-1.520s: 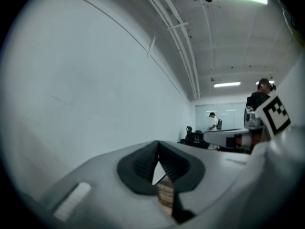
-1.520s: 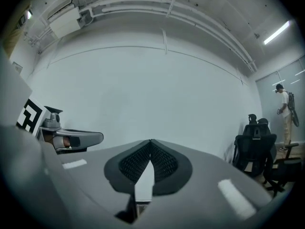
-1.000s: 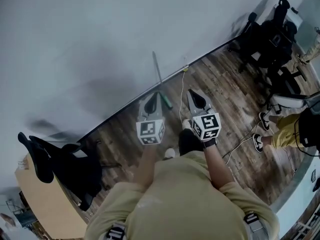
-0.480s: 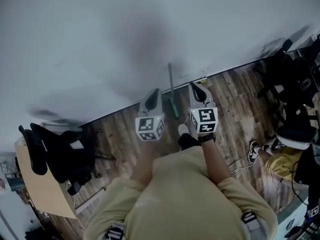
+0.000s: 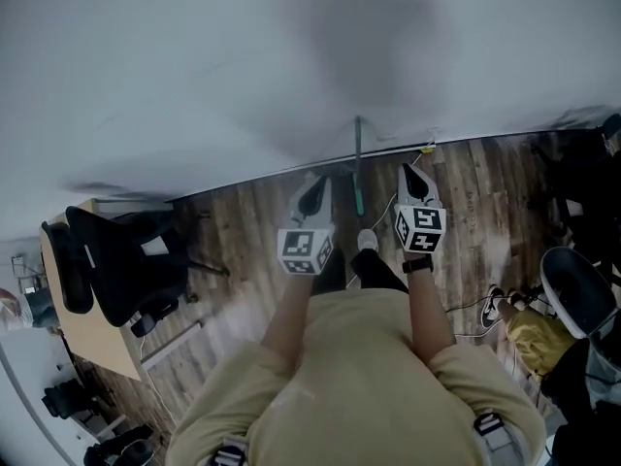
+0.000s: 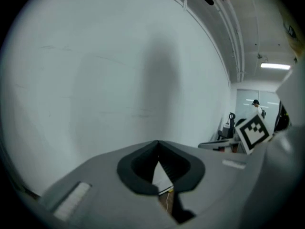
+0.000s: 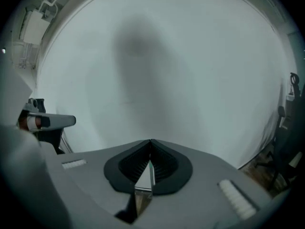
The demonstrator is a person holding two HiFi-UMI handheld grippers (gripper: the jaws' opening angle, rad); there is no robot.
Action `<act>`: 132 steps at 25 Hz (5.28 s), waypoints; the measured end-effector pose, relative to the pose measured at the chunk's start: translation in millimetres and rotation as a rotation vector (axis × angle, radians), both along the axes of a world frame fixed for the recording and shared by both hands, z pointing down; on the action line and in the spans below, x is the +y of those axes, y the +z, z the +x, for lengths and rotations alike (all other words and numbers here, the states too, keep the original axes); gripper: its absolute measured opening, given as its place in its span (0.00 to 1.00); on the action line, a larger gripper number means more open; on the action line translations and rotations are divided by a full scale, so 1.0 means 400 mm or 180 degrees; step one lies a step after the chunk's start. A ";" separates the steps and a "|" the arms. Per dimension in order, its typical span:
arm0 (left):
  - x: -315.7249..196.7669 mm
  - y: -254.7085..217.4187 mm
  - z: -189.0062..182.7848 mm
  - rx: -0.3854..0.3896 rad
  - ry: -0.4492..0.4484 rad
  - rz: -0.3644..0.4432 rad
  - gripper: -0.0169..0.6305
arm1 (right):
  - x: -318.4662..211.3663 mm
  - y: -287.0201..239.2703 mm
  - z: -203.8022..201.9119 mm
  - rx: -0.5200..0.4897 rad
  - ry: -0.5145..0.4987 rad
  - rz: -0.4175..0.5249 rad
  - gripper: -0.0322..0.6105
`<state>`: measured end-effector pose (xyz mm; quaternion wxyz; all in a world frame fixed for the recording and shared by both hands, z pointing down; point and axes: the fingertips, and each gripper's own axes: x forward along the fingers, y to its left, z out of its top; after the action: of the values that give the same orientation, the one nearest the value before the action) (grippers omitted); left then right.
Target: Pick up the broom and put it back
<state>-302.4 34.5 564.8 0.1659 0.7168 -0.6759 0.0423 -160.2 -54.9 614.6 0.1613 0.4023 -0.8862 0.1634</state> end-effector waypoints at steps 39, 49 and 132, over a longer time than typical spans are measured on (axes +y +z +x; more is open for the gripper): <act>-0.118 0.572 -0.233 0.0432 -0.0086 -0.0732 0.03 | -0.302 0.877 -0.428 0.0493 -0.0238 -0.1376 0.41; -0.072 0.550 -0.271 0.0516 -0.0331 -0.0763 0.03 | -0.207 0.844 -0.408 0.0763 -0.0536 -0.1339 0.21; -0.583 -0.492 1.355 0.0323 0.3712 0.0865 0.03 | -0.185 -0.653 1.209 0.0137 0.2867 0.1156 0.19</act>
<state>239.6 -198.8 367.9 0.0544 0.9853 -0.1618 0.0053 323.4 -128.9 353.3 0.0201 0.7709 -0.6346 0.0513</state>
